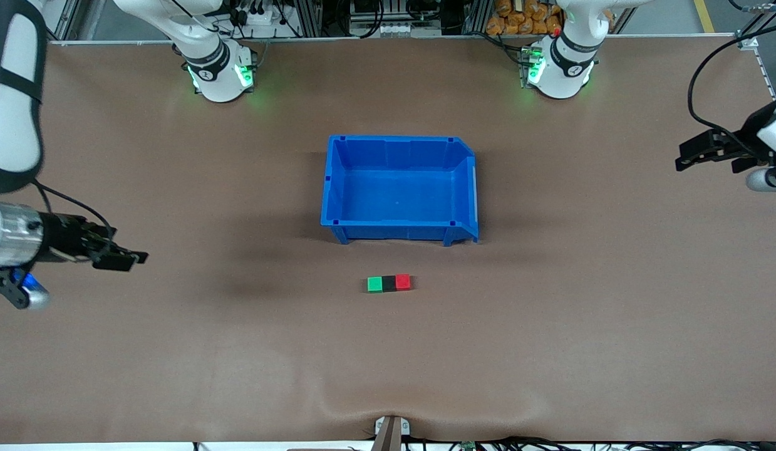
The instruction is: Attach green and red cubes to black cube
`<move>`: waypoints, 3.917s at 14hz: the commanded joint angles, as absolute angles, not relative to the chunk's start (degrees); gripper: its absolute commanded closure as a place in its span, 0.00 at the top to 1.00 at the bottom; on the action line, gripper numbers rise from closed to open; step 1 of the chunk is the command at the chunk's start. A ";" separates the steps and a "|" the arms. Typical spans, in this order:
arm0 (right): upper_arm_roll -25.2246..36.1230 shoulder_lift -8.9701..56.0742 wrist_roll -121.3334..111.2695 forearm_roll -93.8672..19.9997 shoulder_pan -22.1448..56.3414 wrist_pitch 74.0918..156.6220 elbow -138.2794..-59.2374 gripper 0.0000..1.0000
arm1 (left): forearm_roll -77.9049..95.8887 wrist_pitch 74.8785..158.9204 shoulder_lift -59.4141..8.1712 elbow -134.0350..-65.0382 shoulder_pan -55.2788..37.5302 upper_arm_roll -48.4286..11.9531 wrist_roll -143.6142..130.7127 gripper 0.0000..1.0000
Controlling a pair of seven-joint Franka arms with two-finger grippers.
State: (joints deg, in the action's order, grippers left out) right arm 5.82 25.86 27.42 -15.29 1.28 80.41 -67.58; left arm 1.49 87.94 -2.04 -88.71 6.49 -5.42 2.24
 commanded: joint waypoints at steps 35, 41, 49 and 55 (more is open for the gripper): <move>6.50 -4.92 -0.35 0.35 4.22 81.83 -91.49 1.00 | 0.79 86.92 -1.58 -86.92 11.95 -6.24 3.08 1.00; 6.50 -4.92 -0.44 0.97 3.60 81.92 -91.41 1.00 | 0.62 86.92 -1.58 -86.92 11.78 -6.42 3.08 1.00; 6.50 -4.92 -0.35 0.88 4.22 81.91 -91.32 1.00 | 0.70 86.92 -1.58 -87.01 11.34 -6.50 2.90 1.00; 6.50 -4.92 -0.35 0.70 4.22 81.65 -91.32 1.00 | 0.00 85.61 -1.32 -87.10 6.60 -4.93 1.93 1.00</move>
State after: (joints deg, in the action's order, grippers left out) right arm 6.37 -3.22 -0.07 -0.08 3.77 81.59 -90.01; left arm 1.06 87.14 -1.67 -87.45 9.09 -6.16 2.39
